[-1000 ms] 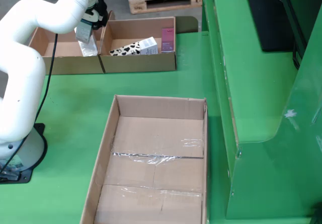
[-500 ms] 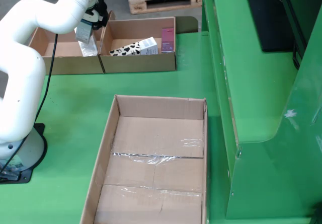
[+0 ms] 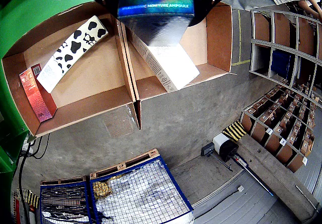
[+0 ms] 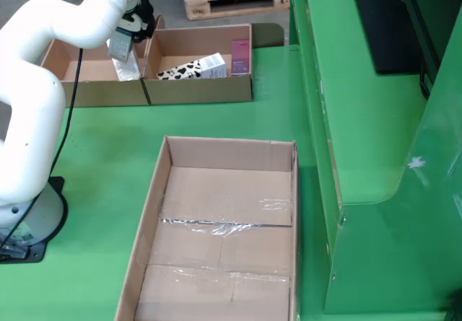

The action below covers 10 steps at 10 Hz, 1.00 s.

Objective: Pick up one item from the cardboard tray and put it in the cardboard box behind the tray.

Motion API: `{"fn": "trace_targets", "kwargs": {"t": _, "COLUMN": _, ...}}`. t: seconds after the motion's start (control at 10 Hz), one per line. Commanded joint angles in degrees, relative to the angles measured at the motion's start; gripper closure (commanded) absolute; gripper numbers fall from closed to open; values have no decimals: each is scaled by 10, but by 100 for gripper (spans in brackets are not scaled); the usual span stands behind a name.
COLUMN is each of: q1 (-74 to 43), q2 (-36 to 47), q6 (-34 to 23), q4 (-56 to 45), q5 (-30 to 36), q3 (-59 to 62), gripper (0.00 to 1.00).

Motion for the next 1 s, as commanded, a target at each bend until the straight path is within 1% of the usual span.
{"fn": "trace_targets", "kwargs": {"t": 0.0, "q1": -4, "q2": 17, "q6": -4, "q4": 7, "q5": 9, "q3": 13, "gripper": 90}}
{"fn": "trace_targets", "kwargs": {"t": 0.9, "q1": -4, "q2": 17, "q6": -4, "q4": 7, "q5": 9, "q3": 13, "gripper": 0}}
